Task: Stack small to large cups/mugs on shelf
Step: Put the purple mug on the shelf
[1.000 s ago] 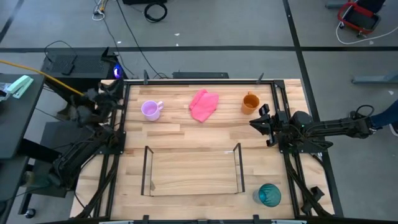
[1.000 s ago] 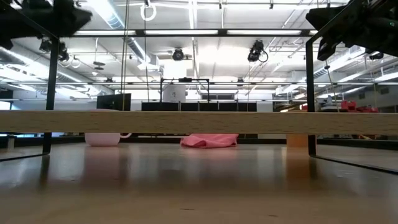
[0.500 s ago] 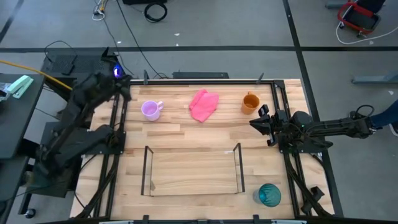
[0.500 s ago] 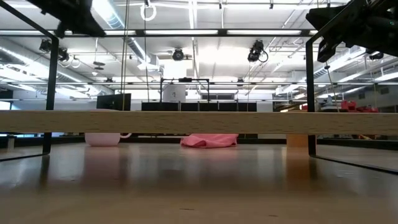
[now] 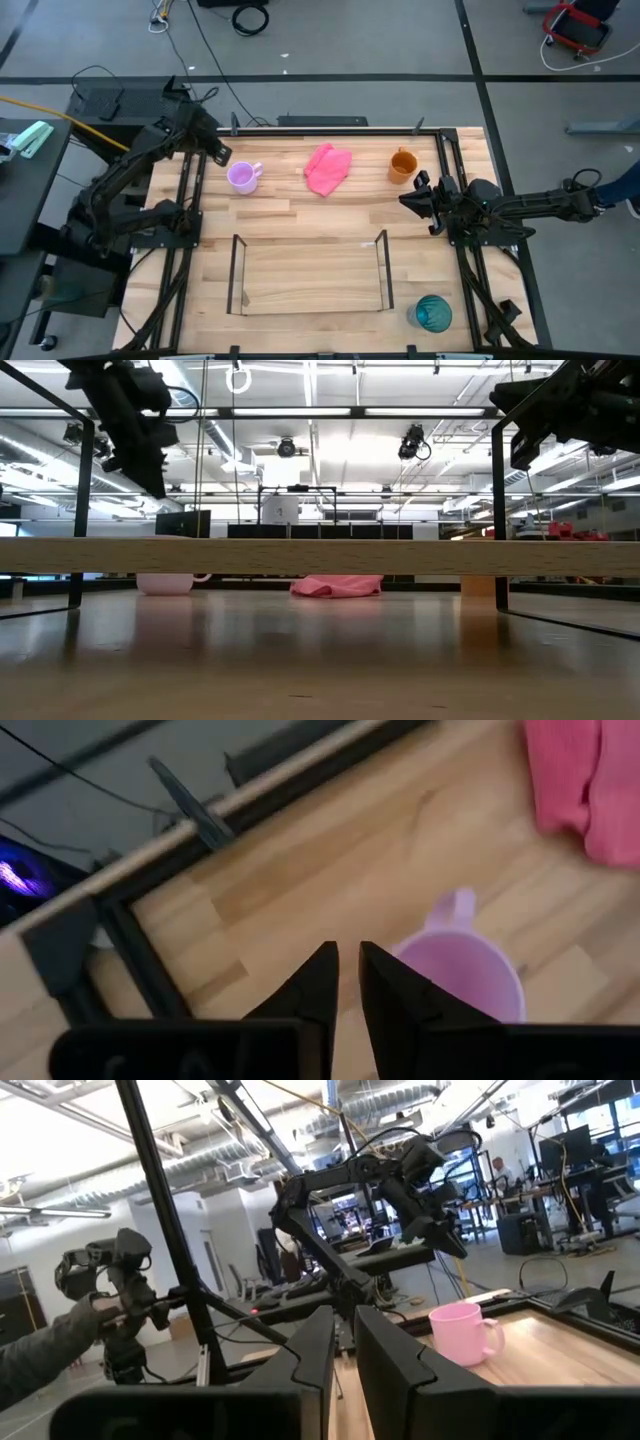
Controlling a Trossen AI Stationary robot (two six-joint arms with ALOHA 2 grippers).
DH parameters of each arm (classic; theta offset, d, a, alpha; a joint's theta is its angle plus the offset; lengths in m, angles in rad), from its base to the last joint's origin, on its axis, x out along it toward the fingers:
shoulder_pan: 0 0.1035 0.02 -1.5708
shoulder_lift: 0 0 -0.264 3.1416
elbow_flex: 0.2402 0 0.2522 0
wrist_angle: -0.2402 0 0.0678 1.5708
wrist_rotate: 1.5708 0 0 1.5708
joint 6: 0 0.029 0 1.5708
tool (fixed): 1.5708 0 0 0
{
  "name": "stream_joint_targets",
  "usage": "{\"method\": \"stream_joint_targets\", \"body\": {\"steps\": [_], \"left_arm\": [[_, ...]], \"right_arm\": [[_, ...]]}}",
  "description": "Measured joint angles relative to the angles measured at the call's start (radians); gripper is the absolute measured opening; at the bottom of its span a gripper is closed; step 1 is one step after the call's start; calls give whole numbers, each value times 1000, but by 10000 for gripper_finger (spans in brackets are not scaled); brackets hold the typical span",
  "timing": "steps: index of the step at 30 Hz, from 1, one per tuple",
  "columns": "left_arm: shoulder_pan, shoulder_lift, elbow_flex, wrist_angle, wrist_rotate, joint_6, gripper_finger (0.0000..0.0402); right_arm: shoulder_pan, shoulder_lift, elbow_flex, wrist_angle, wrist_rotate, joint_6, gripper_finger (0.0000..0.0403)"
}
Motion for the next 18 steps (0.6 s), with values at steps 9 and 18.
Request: {"method": "stream_joint_targets", "body": {"steps": [9, 18], "left_arm": [[-45, 121, 0, -43, 97, 4, 107], [-105, 223, 0, -65, 77, 3, 149]], "right_arm": [[0, 2, 0, -10, 0, 0, 51], [0, 2, 0, -25, 0, 1, 51]]}}
